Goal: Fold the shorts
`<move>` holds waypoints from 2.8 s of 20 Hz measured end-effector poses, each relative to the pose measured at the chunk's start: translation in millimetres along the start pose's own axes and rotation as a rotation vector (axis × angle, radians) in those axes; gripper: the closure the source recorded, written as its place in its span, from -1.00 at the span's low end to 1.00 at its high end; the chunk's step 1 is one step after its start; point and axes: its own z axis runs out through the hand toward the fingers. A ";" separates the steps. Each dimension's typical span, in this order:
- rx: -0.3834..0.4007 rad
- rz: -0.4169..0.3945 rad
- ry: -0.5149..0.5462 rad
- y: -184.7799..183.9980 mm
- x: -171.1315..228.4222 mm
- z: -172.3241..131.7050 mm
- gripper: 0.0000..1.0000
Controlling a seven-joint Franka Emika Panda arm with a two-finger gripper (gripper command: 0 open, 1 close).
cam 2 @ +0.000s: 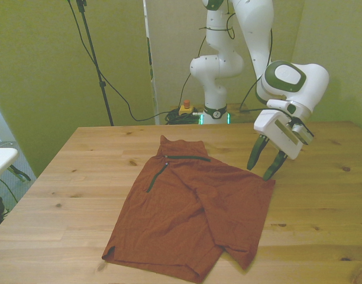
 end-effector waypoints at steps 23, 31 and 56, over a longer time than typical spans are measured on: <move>-0.007 0.029 -0.085 -0.1 -3.5 -6.3 -1.00; -0.046 0.061 -0.099 15.3 20.4 27.4 1.00; -0.018 0.036 -0.118 1.3 10.5 40.9 1.00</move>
